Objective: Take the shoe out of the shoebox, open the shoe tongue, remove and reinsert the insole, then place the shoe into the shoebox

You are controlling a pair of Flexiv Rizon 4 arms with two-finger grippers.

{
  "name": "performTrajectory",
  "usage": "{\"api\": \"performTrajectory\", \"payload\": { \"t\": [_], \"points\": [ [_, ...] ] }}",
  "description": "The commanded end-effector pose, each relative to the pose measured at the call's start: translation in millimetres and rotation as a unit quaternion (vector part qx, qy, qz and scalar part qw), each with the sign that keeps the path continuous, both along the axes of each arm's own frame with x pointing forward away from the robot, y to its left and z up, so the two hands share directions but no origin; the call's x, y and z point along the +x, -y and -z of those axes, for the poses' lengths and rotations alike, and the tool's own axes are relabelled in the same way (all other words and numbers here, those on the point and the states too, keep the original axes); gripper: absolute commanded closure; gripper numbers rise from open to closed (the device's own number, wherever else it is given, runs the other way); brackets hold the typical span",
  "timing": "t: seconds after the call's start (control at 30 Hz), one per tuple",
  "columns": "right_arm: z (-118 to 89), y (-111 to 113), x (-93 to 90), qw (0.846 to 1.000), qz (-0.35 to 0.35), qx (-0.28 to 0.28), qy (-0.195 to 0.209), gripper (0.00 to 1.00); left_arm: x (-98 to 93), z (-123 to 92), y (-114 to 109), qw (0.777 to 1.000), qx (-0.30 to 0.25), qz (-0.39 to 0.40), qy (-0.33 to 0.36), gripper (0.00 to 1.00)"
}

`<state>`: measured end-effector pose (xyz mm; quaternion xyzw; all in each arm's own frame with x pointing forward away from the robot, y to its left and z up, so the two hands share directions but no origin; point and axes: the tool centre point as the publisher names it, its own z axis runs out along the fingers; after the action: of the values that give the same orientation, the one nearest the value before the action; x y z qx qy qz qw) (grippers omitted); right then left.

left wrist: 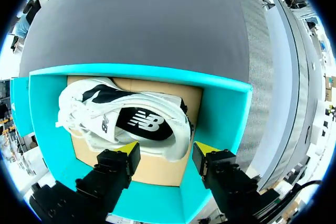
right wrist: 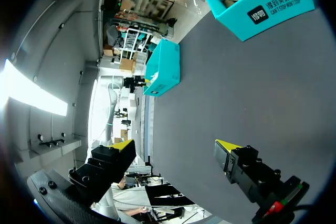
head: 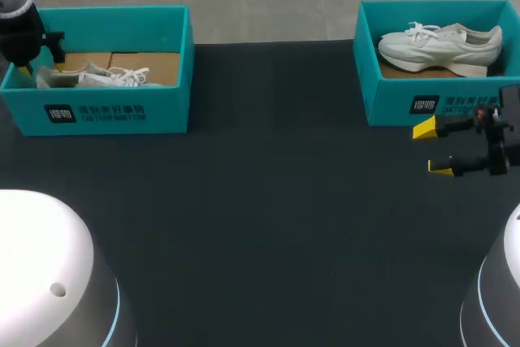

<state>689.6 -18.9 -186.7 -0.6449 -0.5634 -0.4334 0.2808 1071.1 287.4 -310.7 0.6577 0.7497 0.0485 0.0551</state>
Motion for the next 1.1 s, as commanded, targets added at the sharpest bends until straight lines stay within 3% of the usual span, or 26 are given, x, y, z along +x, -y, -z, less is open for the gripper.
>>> {"api": "performTrajectory", "payload": {
  "t": [0.03,0.2,0.57,0.67,0.9,0.93,1.1],
  "points": [
    [-0.1,-0.7,-1.2,1.0,0.002,-0.001,0.0,0.0,-10.5,-23.5,2.1,1.0,-0.003,-0.001,0.005,0.59],
    [-0.1,-0.7,-1.2,1.0,0.002,-0.001,0.0,0.0,-16.0,-47.8,4.1,1.0,-0.015,-0.016,0.014,0.64],
    [-0.1,-0.7,-1.2,1.0,0.002,-0.001,0.0,0.0,-30.1,-97.9,-3.2,0.998,-0.037,-0.055,0.019,0.55],
    [-0.1,-0.7,-1.2,1.0,0.002,-0.001,0.0,0.0,-34.4,-108.2,-4.1,0.997,-0.036,-0.058,0.021,0.49],
    [-0.1,-0.7,-1.2,1.0,0.002,-0.001,0.0,0.0,-42.1,-124.7,-7.4,0.996,-0.037,-0.069,0.033,0.14],
    [-0.1,-0.7,-1.2,1.0,0.002,-0.001,0.0,0.0,-43.3,-126.6,-6.7,0.997,-0.04,-0.064,0.031,0.02],
    [-0.1,-0.7,-1.2,1.0,0.002,-0.001,0.0,0.0,-45.3,-129.8,-2.8,0.998,-0.036,-0.042,0.024,0.0]
  ]
}}
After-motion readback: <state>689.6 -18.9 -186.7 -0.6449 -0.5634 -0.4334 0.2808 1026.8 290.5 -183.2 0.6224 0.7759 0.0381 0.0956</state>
